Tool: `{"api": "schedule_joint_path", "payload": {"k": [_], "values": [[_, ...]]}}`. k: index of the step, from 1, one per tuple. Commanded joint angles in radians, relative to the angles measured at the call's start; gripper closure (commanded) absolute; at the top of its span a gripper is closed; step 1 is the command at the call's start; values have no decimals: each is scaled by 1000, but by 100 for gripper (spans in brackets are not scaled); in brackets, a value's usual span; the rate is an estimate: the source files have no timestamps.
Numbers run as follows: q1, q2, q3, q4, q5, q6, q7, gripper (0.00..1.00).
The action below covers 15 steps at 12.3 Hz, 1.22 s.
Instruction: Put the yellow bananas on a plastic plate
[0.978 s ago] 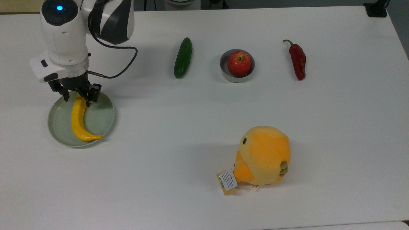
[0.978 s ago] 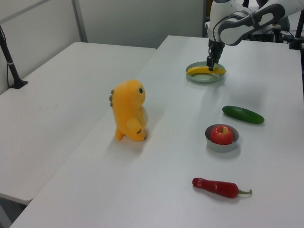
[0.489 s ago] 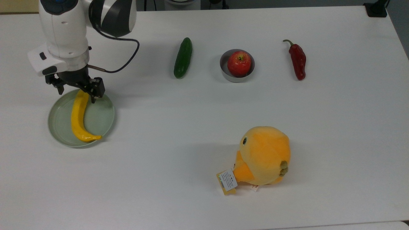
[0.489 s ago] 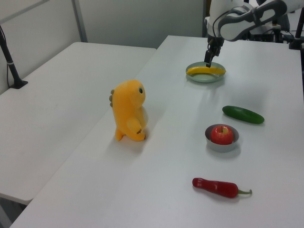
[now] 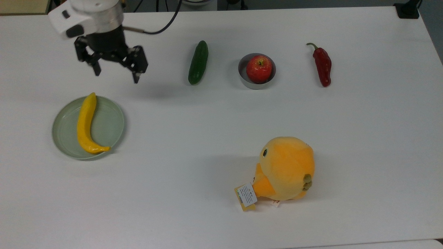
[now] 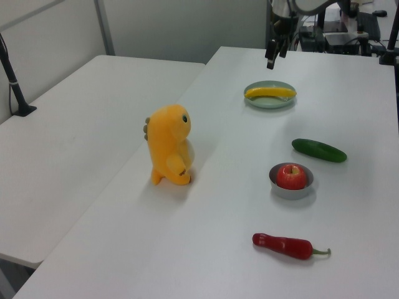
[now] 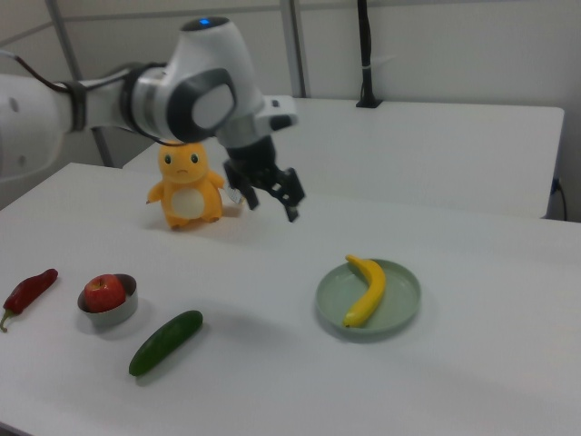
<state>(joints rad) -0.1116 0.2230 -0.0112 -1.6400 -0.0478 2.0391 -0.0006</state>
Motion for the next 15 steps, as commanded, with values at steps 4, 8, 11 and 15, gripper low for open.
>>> {"api": "schedule_joint_path", "payload": {"k": [4,8,11,15], "values": [[180,-201,-3,-165,32,-54,129,0],[228,-221,-3,-173,123,-128,131,0],[243,-231,0,-207,126,-126,114,0],[244,-234,34,-261,51,-140,67,0]]}}
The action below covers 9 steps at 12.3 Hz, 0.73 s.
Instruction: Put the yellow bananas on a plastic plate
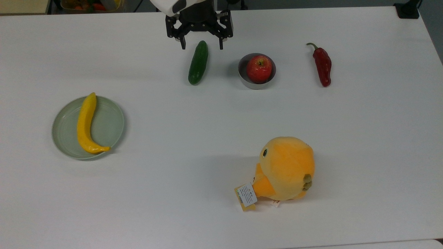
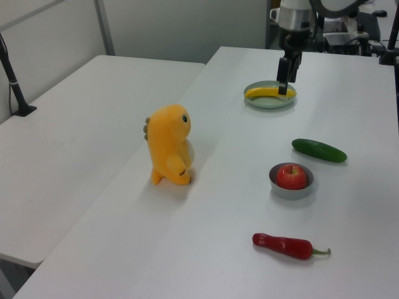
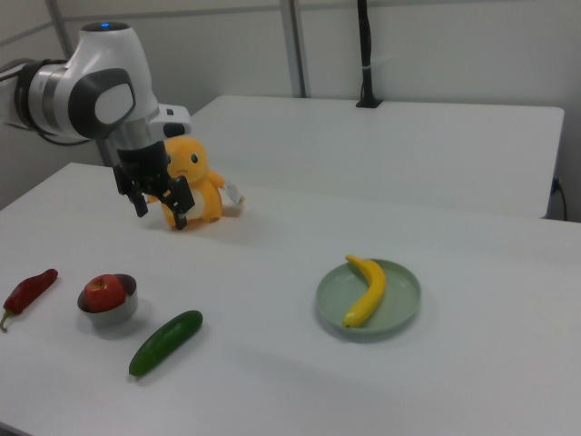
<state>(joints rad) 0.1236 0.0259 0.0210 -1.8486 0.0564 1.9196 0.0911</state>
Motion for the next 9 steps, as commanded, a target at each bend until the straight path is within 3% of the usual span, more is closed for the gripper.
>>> {"api": "schedule_joint_path", "payload": {"k": [1,3,9], "values": [[7,-37,4,-50,-78,-36,-27,0],[7,-37,4,-49,-115,-51,-33,0],[-19,-47,0,-43,-113,-56,-91,0]]}}
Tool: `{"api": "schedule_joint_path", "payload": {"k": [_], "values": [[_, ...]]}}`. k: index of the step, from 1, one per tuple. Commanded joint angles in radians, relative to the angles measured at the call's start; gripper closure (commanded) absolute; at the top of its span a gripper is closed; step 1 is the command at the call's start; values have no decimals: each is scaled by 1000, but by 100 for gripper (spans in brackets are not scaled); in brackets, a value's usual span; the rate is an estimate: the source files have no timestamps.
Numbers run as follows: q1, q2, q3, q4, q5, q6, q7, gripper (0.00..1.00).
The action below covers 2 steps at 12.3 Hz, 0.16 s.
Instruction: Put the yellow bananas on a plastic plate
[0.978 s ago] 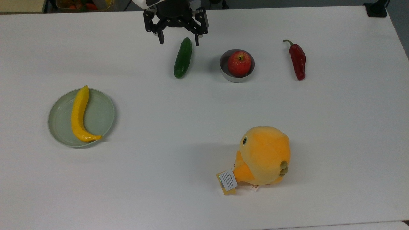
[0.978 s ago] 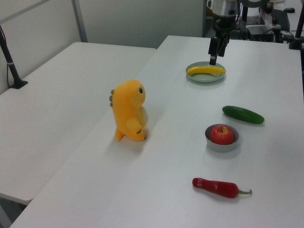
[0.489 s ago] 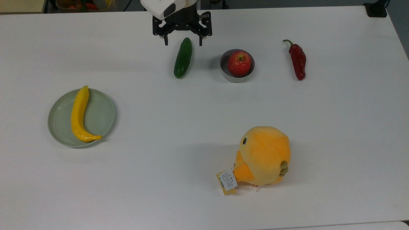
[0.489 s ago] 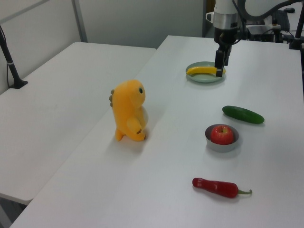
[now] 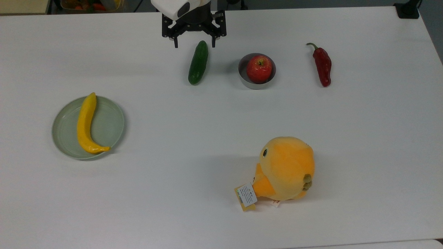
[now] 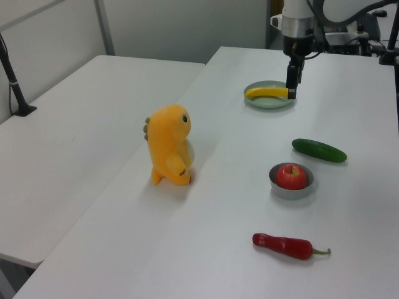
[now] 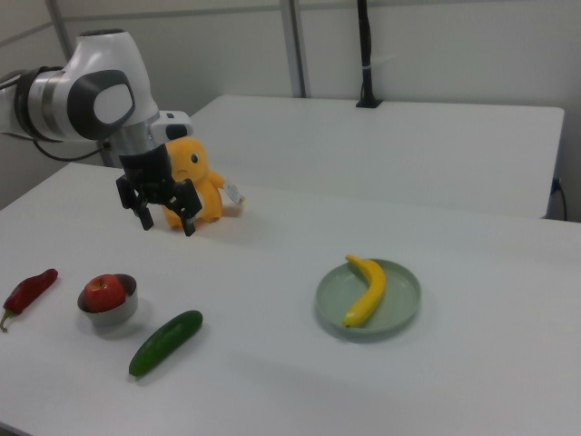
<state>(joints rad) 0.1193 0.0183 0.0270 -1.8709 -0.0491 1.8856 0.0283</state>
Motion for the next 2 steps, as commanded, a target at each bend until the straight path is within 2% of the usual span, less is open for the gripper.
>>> {"api": "schedule_joint_path", "payload": {"k": [1,2], "values": [[-12,-38,-5,-20,-9,-19,-31,0],[-12,-38,-5,-22,-11,-19,-30,0]]}}
